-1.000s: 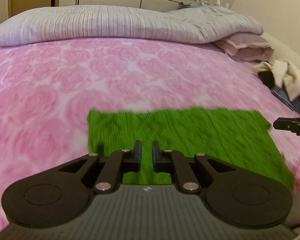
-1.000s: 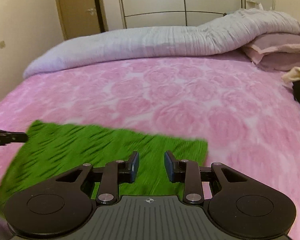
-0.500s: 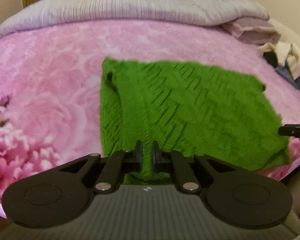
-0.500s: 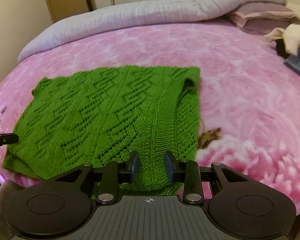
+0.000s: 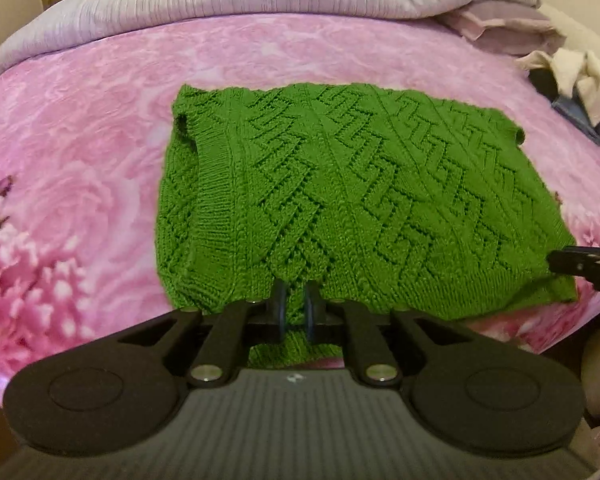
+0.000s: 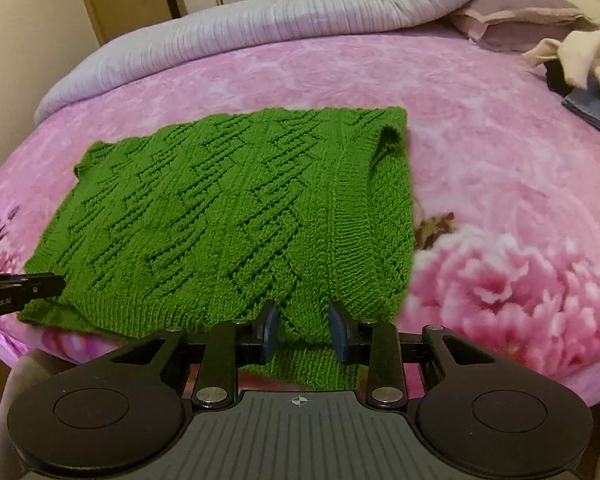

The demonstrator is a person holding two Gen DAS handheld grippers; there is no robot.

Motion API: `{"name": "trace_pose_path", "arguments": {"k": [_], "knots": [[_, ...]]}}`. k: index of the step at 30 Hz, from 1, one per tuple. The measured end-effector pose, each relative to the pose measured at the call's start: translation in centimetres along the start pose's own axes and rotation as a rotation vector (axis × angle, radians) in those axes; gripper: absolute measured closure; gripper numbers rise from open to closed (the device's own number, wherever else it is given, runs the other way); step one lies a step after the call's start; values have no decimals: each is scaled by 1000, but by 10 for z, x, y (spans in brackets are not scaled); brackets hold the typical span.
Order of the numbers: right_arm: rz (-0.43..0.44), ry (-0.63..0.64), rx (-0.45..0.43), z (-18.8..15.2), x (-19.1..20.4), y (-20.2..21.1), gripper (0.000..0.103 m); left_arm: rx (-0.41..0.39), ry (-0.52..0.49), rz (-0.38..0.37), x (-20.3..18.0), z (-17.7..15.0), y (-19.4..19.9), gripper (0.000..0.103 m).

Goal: Fold clothes

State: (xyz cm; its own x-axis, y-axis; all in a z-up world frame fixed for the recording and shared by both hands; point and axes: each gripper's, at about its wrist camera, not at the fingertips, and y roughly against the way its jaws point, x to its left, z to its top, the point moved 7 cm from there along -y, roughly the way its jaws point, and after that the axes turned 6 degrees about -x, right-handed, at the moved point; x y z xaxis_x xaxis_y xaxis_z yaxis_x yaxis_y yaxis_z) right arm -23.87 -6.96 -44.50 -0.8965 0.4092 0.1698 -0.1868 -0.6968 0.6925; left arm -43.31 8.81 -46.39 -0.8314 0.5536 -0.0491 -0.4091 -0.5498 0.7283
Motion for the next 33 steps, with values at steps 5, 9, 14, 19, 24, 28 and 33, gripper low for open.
{"name": "trace_pose_path", "arguments": {"k": [5, 9, 14, 19, 24, 28, 33], "knots": [[-39, -64, -6, -2, -2, 26, 70, 14, 32, 30, -4, 1, 22, 78], [-81, -86, 18, -9, -6, 39, 70, 19, 28, 34, -11, -4, 36, 76], [-91, -110, 31, -17, -3, 50, 70, -6, 13, 26, -13, -6, 53, 72], [-122, -75, 9, -16, 10, 62, 67, -34, 46, 22, 0, -8, 62, 70], [-151, -89, 6, -13, 19, 63, 65, -37, 47, 11, 12, -6, 63, 70], [-143, -94, 17, -13, 32, 59, 64, -39, 46, 2, 21, -5, 65, 70], [-121, -97, 46, -18, 41, 48, 63, -36, 54, -3, 30, -5, 63, 70]]}}
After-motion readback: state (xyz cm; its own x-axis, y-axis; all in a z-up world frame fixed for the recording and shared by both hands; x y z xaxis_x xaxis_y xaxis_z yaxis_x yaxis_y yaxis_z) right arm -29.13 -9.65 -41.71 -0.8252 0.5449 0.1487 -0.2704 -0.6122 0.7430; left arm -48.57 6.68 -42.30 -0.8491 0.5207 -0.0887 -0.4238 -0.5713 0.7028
